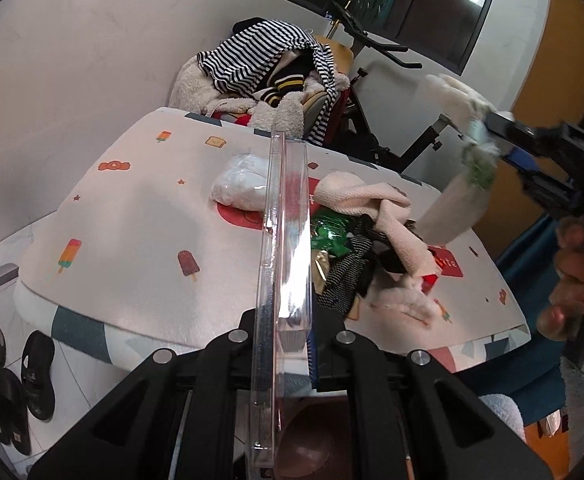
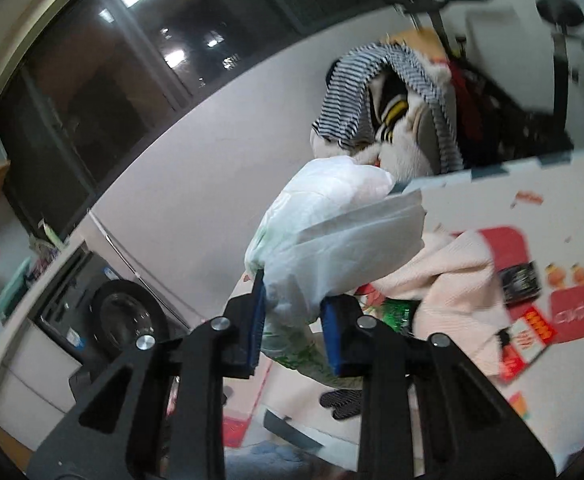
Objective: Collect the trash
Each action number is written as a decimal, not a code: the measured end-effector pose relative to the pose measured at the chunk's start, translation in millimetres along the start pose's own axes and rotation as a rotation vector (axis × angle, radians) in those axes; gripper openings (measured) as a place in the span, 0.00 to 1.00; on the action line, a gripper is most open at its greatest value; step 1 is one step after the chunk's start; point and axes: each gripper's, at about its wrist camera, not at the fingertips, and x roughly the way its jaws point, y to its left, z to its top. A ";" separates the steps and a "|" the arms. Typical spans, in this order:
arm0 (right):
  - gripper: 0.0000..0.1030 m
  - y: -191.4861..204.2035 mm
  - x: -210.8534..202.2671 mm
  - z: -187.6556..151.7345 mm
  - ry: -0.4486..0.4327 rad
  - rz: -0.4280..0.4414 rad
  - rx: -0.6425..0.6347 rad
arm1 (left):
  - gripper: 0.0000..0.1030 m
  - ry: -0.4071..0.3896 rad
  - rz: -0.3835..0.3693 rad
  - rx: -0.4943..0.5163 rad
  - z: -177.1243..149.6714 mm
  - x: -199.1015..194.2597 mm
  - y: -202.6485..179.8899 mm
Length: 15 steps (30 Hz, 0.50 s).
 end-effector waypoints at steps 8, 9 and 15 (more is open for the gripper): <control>0.27 2.6 -55.0 -99.8 0.160 0.011 -0.137 | 0.11 0.012 -0.019 0.045 -42.3 -28.7 -27.0; 0.27 -2.6 -56.7 -120.8 0.202 0.015 -0.129 | 0.11 0.023 -0.025 0.057 -50.7 -31.0 -31.2; 0.27 -23.6 -40.3 -227.9 0.403 -0.012 -0.054 | 0.11 0.073 -0.039 0.134 -87.9 -39.0 -49.0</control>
